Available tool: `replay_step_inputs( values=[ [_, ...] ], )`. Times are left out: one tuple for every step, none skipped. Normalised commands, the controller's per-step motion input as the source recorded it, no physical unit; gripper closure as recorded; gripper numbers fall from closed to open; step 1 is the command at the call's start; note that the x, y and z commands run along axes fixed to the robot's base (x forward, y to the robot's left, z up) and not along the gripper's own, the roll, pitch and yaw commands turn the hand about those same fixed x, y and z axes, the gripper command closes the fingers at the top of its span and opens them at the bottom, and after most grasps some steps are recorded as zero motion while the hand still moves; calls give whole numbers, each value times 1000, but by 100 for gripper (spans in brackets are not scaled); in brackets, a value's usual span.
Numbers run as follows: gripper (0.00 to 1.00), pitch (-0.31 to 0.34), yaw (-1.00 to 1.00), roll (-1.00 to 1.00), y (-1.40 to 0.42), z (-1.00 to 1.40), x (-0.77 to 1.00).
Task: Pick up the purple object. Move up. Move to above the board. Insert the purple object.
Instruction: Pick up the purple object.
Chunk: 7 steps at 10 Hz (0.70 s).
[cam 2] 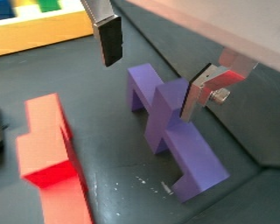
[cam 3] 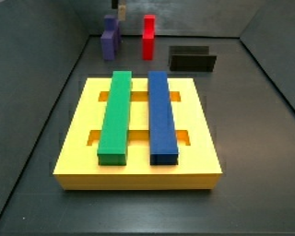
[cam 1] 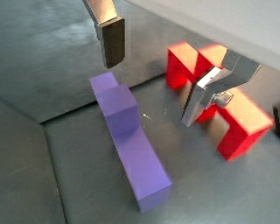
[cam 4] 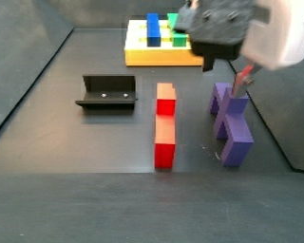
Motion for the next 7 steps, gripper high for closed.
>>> replay_step_inputs(
  values=[
    [0,-41,-903,-33,0,-220,-220],
    [0,-77,-820,-107,0,-183,-223],
    [0,-80,-783,-93,40,-200,-197],
    [0,-67,-437,-60,280,-114,-91],
    [0,-69,-434,0,391,-146,-77],
    [0,-66,-420,-3,371,-131,-154],
    [0,-57,-254,-41,151,-71,-23]
  ],
)
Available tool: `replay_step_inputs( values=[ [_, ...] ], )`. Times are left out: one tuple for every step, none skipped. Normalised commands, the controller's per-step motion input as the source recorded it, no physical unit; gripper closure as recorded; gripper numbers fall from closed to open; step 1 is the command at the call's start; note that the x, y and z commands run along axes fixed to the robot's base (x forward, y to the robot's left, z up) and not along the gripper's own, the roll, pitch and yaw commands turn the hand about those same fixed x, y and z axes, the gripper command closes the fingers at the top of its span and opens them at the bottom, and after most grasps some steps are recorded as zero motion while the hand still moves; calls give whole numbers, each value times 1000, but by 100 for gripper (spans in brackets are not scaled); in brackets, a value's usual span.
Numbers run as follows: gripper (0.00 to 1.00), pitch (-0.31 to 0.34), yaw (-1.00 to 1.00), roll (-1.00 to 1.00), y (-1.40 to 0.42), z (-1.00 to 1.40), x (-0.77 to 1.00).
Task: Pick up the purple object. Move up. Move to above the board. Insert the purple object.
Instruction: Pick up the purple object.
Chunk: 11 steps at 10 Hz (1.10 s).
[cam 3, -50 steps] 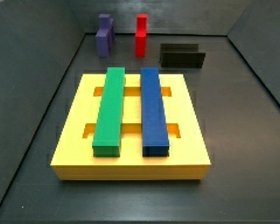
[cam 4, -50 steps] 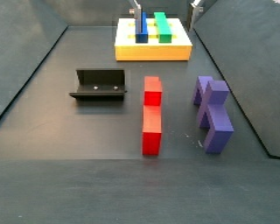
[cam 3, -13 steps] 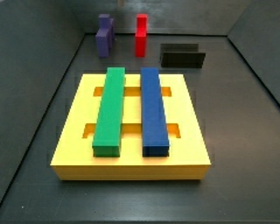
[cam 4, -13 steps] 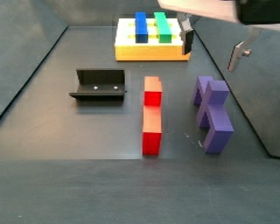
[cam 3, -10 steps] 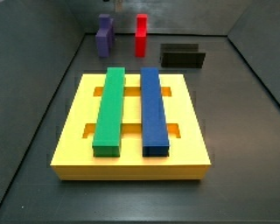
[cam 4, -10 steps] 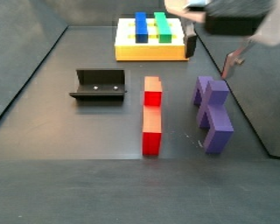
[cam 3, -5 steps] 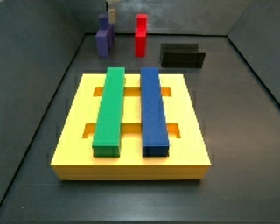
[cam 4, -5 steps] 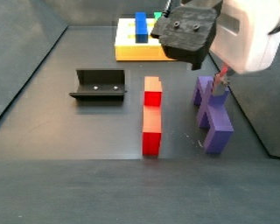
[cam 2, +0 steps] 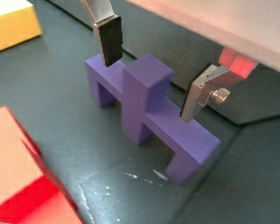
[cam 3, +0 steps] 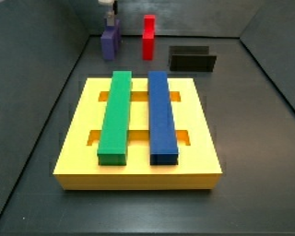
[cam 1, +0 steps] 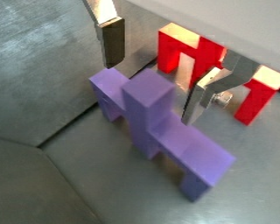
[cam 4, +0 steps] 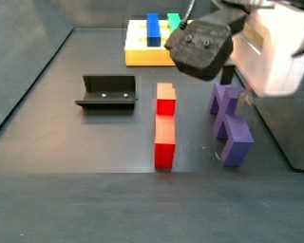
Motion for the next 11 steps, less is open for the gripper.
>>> replay_step_inputs(
  values=[
    [0,-84,-91,-59,-20,-211,43],
    [0,-67,-106,-50,-23,-180,100],
    [0,-29,-51,-7,0,-89,71],
    [0,-59,-17,0,0,-129,0],
    [0,-23,-6,11,-83,-66,-23],
    [0,-7,-54,16,-80,-34,-14],
    [0,-1,-49,0,-34,-20,0],
    [0,0,0,0,0,0,0],
    [100,0,0,0,0,0,0],
    [100,0,0,0,0,0,0],
    [100,0,0,0,0,0,0]
  ],
)
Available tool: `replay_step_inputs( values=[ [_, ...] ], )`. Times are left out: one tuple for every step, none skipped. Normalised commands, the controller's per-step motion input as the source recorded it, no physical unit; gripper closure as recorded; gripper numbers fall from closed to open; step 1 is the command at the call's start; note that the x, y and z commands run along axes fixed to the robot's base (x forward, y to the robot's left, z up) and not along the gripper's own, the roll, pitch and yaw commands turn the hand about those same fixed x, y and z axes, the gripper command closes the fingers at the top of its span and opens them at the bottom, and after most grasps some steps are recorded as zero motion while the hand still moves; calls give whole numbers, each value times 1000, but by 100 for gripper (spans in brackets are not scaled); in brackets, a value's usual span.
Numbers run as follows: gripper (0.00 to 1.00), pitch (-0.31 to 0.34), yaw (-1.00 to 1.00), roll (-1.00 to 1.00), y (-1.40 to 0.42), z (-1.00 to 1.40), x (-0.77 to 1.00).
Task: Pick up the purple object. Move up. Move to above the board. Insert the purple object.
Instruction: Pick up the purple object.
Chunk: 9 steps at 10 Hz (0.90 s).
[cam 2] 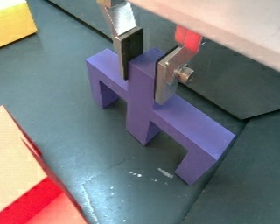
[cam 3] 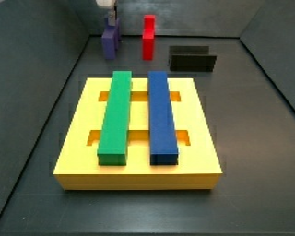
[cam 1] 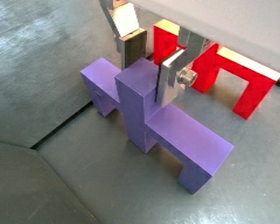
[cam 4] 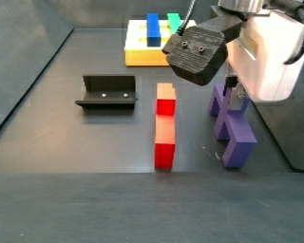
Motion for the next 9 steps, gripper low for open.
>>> replay_step_inputs(
  values=[
    [100,0,0,0,0,0,0],
    [100,0,0,0,0,0,0],
    [100,0,0,0,0,0,0],
    [100,0,0,0,0,0,0],
    [100,0,0,0,0,0,0],
    [100,0,0,0,0,0,0],
    [100,0,0,0,0,0,0],
    [100,0,0,0,0,0,0],
    [100,0,0,0,0,0,0]
  ],
)
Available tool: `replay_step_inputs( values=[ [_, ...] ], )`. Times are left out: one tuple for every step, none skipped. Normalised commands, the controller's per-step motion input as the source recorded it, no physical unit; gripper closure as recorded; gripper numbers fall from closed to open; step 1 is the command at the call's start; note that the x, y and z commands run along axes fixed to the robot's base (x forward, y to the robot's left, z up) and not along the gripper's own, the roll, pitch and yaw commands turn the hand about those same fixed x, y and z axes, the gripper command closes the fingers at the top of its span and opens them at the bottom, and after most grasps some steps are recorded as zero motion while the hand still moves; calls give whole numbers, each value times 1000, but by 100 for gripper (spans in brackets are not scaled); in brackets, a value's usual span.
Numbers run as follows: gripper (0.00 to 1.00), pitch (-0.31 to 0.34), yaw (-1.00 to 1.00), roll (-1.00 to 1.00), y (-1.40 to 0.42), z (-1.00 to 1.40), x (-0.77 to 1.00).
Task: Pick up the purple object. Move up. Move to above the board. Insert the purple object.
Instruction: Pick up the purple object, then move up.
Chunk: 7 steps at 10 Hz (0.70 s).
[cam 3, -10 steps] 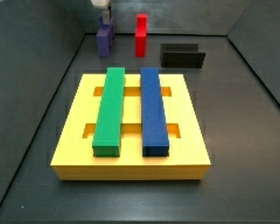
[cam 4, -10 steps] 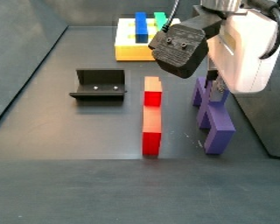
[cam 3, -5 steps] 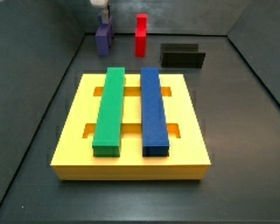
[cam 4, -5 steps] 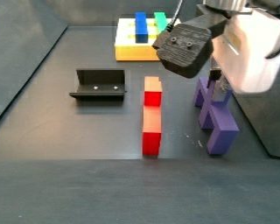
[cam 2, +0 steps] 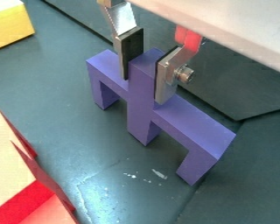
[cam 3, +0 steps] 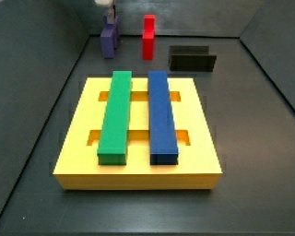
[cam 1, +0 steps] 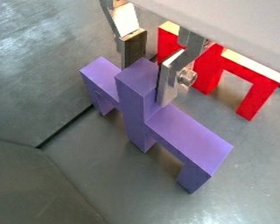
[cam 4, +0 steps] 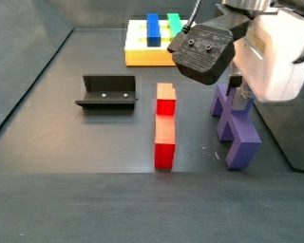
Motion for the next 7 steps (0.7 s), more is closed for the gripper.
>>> replay_step_inputs(
  values=[
    [100,0,0,0,0,0,0],
    [100,0,0,0,0,0,0],
    [100,0,0,0,0,0,0],
    [100,0,0,0,0,0,0],
    [100,0,0,0,0,833,0],
    [100,19,-47,-7,-37,806,-20],
    [100,52,-50,-7,-44,637,-62]
  ],
)
